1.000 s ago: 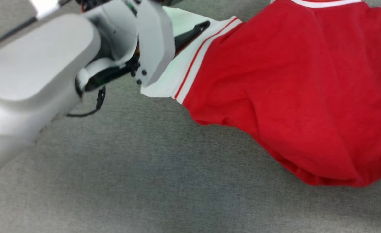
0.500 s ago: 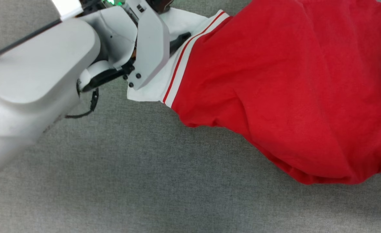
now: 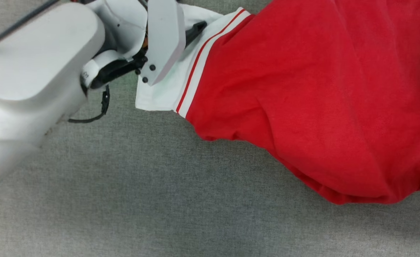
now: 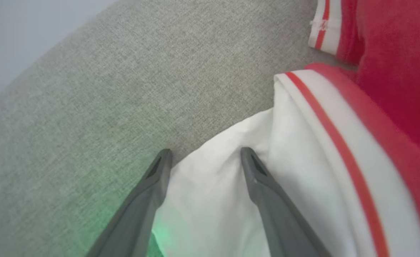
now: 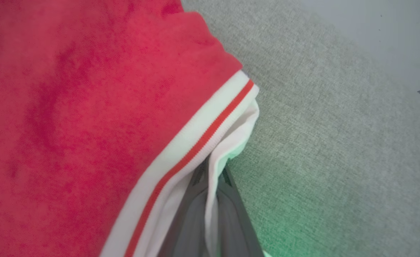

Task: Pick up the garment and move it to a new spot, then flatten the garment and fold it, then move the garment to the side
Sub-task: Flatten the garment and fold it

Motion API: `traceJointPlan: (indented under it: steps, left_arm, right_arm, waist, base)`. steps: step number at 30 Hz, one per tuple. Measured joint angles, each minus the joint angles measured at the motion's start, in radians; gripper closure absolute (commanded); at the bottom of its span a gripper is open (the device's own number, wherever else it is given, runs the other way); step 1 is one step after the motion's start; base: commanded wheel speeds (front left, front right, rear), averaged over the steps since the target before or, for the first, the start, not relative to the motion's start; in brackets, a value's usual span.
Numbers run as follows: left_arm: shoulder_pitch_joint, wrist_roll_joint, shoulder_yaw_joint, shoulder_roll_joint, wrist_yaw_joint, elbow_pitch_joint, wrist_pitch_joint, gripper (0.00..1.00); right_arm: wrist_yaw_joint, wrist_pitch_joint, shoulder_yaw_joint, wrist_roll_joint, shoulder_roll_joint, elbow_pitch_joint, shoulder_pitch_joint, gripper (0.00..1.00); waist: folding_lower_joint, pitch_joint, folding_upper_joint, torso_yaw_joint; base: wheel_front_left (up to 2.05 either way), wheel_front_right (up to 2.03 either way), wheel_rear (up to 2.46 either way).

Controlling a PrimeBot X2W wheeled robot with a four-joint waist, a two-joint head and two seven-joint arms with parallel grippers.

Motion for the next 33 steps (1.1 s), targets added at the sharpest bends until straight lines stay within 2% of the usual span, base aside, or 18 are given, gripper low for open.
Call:
traceJointPlan:
  steps: [1,2,4,5,7,10,14,20,26,33]
  left_arm:
    - [0.000,-0.017,0.002,0.004,0.002,-0.008,0.021,0.00]
    - [0.000,-0.027,0.002,0.009,0.003,-0.017,0.033,0.13]
    - [0.000,-0.039,0.002,0.017,0.003,-0.031,0.052,0.54]
    - [0.000,-0.046,0.002,0.020,0.003,-0.039,0.061,0.65]
    - [0.000,-0.053,0.002,0.024,0.003,-0.052,0.077,1.00]
    - [0.004,-0.062,0.001,0.027,0.001,-0.064,0.080,1.00]
    - [0.005,-0.091,-0.007,0.028,-0.002,-0.040,0.017,1.00]
    - [0.026,-0.182,-0.024,0.021,-0.002,0.042,-0.188,1.00]
    - [0.036,-0.308,0.000,0.035,-0.002,0.093,-0.396,1.00]
    - [0.042,-0.406,0.043,0.044,-0.002,0.143,-0.528,1.00]
  right_arm:
    - [0.000,0.000,0.000,0.000,0.000,0.001,0.000,1.00]
    - [0.000,0.000,0.000,0.000,0.000,0.002,0.000,1.00]
    - [0.000,0.000,0.000,0.000,0.001,0.003,-0.001,1.00]
    - [0.000,0.000,0.000,0.000,0.002,0.004,-0.002,1.00]
    - [0.000,-0.002,0.000,0.001,0.002,0.004,-0.002,1.00]
    - [0.000,-0.005,0.000,0.002,0.003,0.004,-0.004,1.00]
    - [0.000,-0.033,-0.005,0.007,0.016,0.018,-0.005,1.00]
    - [0.001,-0.090,-0.045,0.028,0.067,0.066,0.008,1.00]
    - [0.006,-0.108,-0.120,0.045,0.080,0.103,0.027,1.00]
    - [0.006,-0.139,-0.259,0.043,0.132,0.162,0.000,1.00]
  waist:
    - [0.0000,0.000,0.0000,0.000]
    - [0.0000,-0.001,0.0000,0.001]
    - [0.0000,0.000,0.0000,0.001]
    - [0.0000,0.000,0.0000,0.001]
    - [0.0000,0.001,0.0000,0.001]
    - [0.0000,0.004,-0.0001,0.000]
    - [0.0000,-0.002,0.0000,-0.001]
    - [0.0000,-0.047,0.0000,0.001]
    - [0.0000,-0.113,0.0000,0.011]
    - [0.0000,-0.178,0.0000,0.038]
  base:
    - [0.00,0.00,0.00]
    - [0.00,0.00,0.00]
    - [0.00,0.00,0.00]
    - [0.00,0.00,0.00]
    - [0.00,0.00,0.00]
    - [0.00,0.00,0.00]
    - [0.00,0.00,0.00]
    - [0.00,0.00,0.00]
    - [0.00,0.00,0.00]
    - [0.00,0.00,0.00]
